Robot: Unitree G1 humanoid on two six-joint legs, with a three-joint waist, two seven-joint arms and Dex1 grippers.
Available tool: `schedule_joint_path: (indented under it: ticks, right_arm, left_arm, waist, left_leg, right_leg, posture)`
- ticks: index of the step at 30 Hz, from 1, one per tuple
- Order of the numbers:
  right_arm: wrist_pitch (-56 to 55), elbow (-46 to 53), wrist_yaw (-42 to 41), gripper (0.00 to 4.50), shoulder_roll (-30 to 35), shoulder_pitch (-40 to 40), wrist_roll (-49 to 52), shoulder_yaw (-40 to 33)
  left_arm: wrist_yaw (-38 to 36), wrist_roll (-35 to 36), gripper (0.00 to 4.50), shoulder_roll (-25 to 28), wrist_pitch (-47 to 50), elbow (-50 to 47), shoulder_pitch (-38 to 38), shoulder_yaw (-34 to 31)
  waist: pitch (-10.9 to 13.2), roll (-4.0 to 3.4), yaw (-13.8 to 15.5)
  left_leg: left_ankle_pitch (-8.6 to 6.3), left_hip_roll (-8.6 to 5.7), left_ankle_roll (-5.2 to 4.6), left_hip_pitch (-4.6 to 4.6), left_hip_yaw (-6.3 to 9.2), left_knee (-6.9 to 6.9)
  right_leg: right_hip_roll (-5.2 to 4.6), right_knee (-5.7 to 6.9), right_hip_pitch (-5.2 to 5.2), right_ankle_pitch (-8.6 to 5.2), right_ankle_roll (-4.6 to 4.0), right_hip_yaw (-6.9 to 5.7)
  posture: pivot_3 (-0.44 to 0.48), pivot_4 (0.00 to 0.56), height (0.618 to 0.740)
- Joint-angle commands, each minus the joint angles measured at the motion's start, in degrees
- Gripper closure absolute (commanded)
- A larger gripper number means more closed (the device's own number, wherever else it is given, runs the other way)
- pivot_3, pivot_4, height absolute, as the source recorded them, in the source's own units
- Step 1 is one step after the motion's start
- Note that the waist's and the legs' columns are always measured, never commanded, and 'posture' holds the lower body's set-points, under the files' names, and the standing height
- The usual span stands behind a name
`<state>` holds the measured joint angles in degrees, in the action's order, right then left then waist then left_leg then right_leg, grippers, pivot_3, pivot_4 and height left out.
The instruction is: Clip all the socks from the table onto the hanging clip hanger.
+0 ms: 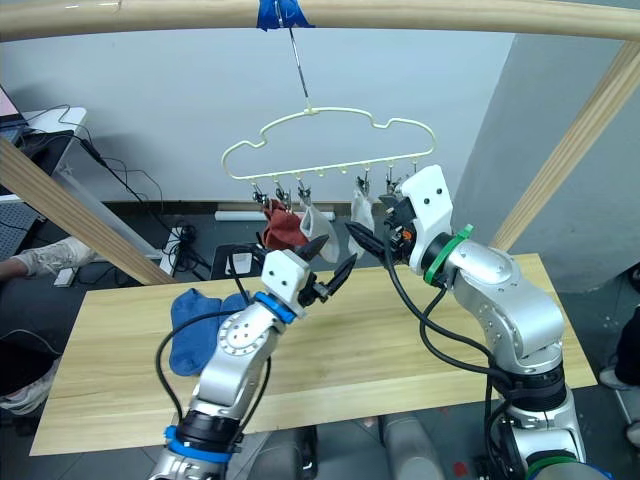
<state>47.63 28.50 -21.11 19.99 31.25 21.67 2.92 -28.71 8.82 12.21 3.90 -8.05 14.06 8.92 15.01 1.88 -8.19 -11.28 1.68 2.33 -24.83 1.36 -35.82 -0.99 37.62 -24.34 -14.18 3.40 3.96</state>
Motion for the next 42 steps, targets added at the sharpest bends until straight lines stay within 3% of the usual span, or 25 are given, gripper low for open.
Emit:
schedule_joint_path:
  ticks: [1,7,10,13,42]
  right_arm:
    - [-4.80,0.42,3.24,0.74,-0.69,-1.10,-3.82,-0.01]
    - [-7.02,-0.54,6.19,0.74,-3.65,-2.93,-5.98,0.44]
    - [-7.46,-1.44,7.02,1.29,-4.86,-3.03,-6.63,0.87]
    - [-7.60,-2.92,7.68,2.27,-5.83,-2.38,-7.47,0.97]
    - [-17.94,-22.73,10.90,2.27,-11.03,7.24,-14.67,0.77]
  left_arm:
    - [-8.56,7.52,1.26,6.90,6.87,-8.73,0.45,-2.80]
    - [-15.23,17.71,1.26,18.64,17.76,-13.46,4.69,-10.32]
    - [-16.11,19.77,1.21,21.39,20.27,-14.05,6.71,-12.01]
    - [-15.44,20.35,1.21,21.67,21.40,-14.10,8.23,-12.63]
    - [-16.40,15.17,1.21,20.42,17.10,-11.12,10.25,-9.16]
  waist:
    - [0.00,0.00,0.03]
    - [0.01,0.00,0.23]
    - [0.00,0.00,0.27]
    - [0.00,0.00,0.40]
    - [0.00,-0.01,0.80]
  left_leg:
    - [0.00,0.00,0.00,0.00,0.01,0.00]
    - [0.00,0.03,0.00,-0.01,0.03,0.00]
    - [0.00,0.00,0.00,-0.02,0.01,0.01]
    - [0.00,-0.01,0.01,-0.03,0.01,0.01]
    - [0.00,0.00,0.01,-0.02,0.01,-0.02]
  right_leg:
    - [0.00,0.00,0.00,0.00,0.00,-0.01]
    - [0.00,-0.01,-0.02,-0.01,-0.02,-0.03]
    - [-0.02,-0.04,-0.02,-0.01,-0.01,-0.01]
    - [-0.04,-0.05,-0.01,-0.01,-0.01,-0.02]
    - [-0.03,0.07,-0.02,0.02,-0.05,-0.01]
  posture:
    - [-0.163,0.247,0.740]
    - [-0.135,0.238,0.740]
    - [-0.135,0.238,0.740]
    - [-0.122,0.233,0.740]
    - [-0.116,0.225,0.740]
